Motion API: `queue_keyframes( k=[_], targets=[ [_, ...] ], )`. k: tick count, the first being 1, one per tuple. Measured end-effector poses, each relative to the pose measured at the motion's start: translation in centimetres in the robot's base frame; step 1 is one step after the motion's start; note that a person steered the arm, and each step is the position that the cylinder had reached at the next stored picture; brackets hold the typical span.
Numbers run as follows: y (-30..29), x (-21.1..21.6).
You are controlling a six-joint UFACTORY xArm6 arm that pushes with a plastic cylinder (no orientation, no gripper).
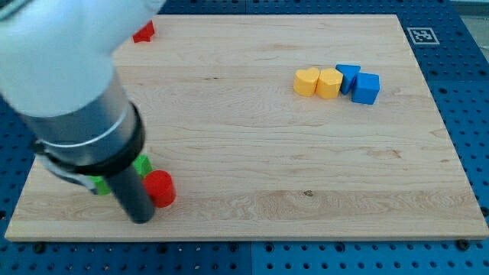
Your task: Push the red circle closer to the red star
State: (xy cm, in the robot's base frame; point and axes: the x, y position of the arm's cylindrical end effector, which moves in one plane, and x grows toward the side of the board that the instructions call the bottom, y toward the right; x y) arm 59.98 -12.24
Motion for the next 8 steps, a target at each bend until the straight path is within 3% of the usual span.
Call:
queue_keyframes(
  k=[2,6,8],
  targets=[
    [4.9,-0.6],
    [2.4,-1.0],
    [2.4,-4.8]
  ],
)
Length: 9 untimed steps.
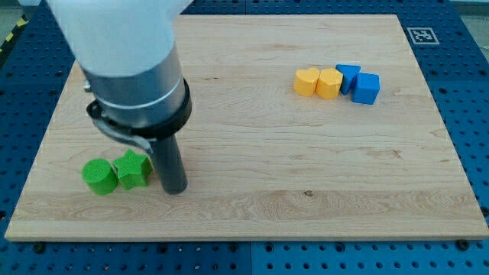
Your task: Push the red circle closer to the red star
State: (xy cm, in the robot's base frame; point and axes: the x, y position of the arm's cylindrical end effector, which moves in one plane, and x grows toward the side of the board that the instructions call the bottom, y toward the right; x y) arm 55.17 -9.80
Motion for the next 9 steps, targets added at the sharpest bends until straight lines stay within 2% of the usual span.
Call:
queue_keyframes(
  k=[2,5,6,8,9],
  targets=[
    [-3.6,-6.0],
    [-7.1,-18.8],
    [-7.6,-20.6],
    [-9.7,-18.4],
    [-12.1,-19.5]
  ],
)
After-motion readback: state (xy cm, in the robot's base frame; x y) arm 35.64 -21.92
